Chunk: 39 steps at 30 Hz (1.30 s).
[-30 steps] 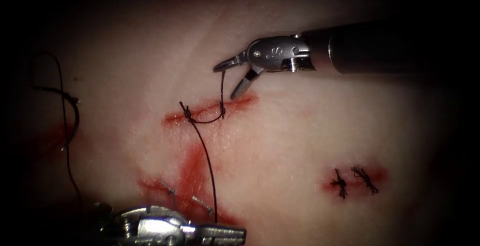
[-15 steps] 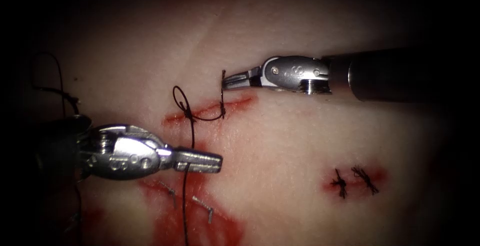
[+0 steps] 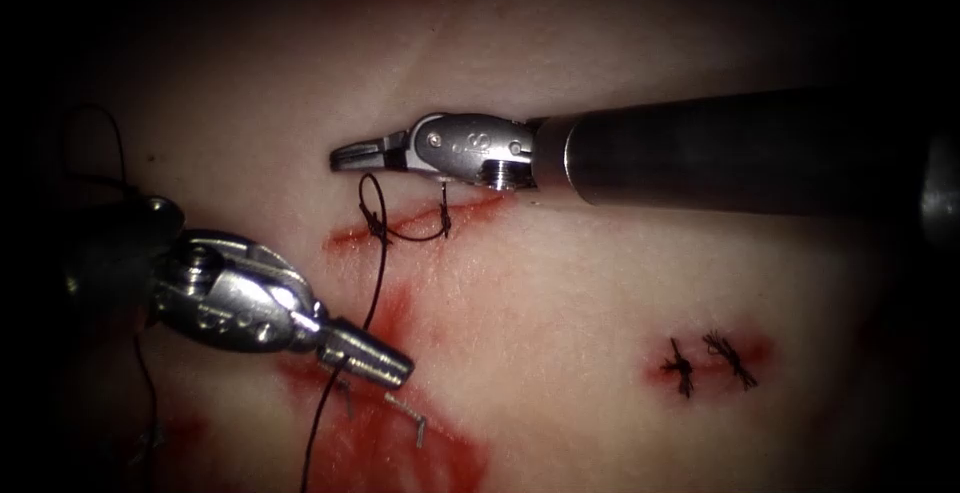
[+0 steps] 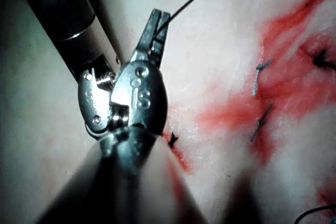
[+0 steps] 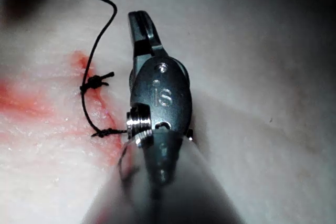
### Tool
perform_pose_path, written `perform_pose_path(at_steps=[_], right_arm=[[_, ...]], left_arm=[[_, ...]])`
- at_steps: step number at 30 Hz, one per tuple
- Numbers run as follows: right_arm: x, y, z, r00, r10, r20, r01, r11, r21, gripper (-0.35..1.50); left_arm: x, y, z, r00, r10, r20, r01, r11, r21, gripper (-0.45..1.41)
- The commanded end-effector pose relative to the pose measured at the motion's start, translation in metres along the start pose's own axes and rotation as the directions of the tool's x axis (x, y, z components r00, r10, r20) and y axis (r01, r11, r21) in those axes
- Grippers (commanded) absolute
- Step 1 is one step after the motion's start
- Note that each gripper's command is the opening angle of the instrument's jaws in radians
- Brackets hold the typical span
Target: Wound Closure
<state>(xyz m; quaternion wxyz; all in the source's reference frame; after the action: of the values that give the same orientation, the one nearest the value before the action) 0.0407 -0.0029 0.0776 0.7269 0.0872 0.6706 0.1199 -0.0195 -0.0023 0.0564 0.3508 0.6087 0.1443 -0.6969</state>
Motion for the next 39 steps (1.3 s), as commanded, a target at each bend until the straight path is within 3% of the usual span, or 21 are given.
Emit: perform_pose_path(at_steps=[1, 7, 14, 26, 32, 39], right_arm=[[-0.0001, -0.0007, 0.0018, 1.0, 0.001, -0.014, -0.001, 1.0, 0.028, -0.35], [0.001, -0.004, 0.0032, 0.997, 0.027, -0.069, -0.016, 0.988, 0.156, -0.35], [0.0015, -0.006, 0.0028, 0.992, 0.064, -0.105, -0.035, 0.965, 0.259, -0.35], [0.0018, -0.0086, 0.0002, 0.971, 0.139, -0.193, -0.057, 0.924, 0.379, -0.35], [0.0025, -0.0099, -0.001, 0.957, 0.168, -0.238, -0.056, 0.907, 0.417, -0.35], [0.0035, -0.0087, -0.003, 0.902, 0.265, -0.342, -0.115, 0.909, 0.4, -0.35]], left_arm=[[-0.0006, -0.0005, 0.0002, 1.0, 0.006, -0.004, -0.006, 1.0, -0.002, -0.45], [-0.002, -0.001, -0.0018, 1.0, 0.023, 0.004, -0.023, 1.0, -0.003, -0.45], [-0.0039, -0.0014, -0.0043, 0.998, 0.024, 0.056, -0.025, 0.999, 0.021, -0.45], [-0.0111, -0.0026, -0.0095, 0.986, -0.023, 0.164, -0.012, 0.978, 0.208, -0.45], [-0.0138, -0.002, -0.01, 0.979, -0.028, 0.204, -0.017, 0.976, 0.217, -0.45], [-0.0159, 0.0001, -0.0093, 0.981, -0.008, 0.192, -0.03, 0.98, 0.195, -0.45]])
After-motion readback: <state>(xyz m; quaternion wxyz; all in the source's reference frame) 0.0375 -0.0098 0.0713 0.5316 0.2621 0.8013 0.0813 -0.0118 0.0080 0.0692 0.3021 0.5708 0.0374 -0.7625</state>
